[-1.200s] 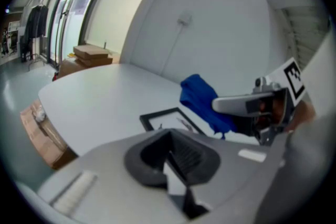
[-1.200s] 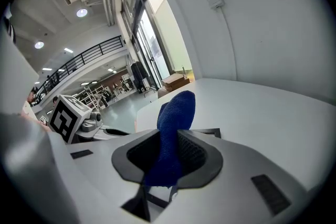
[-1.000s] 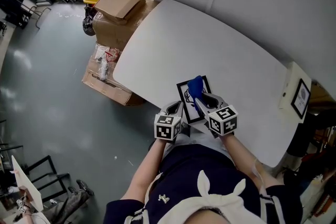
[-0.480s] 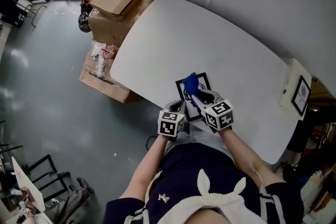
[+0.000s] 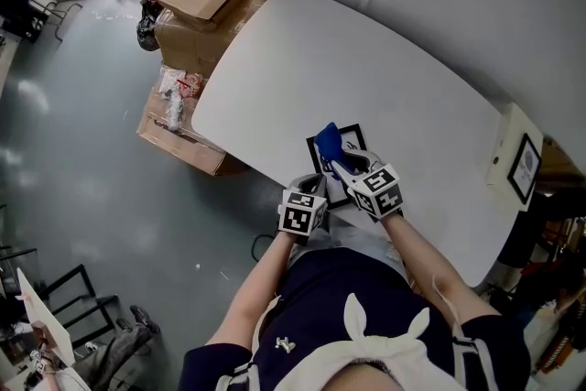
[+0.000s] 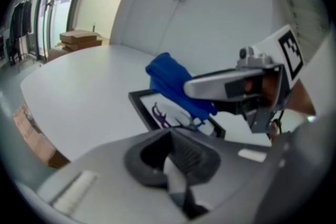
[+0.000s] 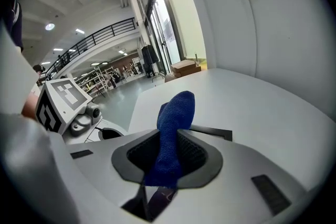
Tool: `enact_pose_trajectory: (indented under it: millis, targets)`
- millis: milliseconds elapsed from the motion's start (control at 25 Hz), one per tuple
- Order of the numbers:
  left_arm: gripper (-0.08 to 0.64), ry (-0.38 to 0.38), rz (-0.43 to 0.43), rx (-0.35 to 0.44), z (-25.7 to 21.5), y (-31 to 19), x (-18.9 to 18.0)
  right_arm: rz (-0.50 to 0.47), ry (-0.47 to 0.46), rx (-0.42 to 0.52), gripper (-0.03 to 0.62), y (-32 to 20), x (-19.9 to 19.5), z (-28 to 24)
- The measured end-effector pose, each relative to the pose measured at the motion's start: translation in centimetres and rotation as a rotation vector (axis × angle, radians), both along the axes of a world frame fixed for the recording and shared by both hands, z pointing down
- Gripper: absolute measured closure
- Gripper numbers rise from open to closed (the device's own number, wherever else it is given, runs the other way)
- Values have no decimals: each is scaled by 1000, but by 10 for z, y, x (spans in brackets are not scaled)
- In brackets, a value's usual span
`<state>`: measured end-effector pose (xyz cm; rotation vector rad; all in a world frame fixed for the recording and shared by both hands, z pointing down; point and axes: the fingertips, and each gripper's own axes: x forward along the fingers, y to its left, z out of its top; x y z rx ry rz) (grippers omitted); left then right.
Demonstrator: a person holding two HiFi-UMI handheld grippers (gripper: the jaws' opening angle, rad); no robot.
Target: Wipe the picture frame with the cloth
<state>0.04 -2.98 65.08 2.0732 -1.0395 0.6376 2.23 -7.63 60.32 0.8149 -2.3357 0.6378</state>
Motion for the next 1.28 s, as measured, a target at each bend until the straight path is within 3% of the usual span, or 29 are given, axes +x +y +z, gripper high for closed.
enact_pose_trajectory:
  millis: [480,840,1280]
  targets:
    - [557,-37,21,3,1,1,2,-82,47,-7,503,0,-12,19]
    - [557,-84,27,51,2,0,1,-141,73,-6,503,-5,-24,30]
    - [557,-93,8,64,1,1,0,-258,164,5,503,2,-33,48]
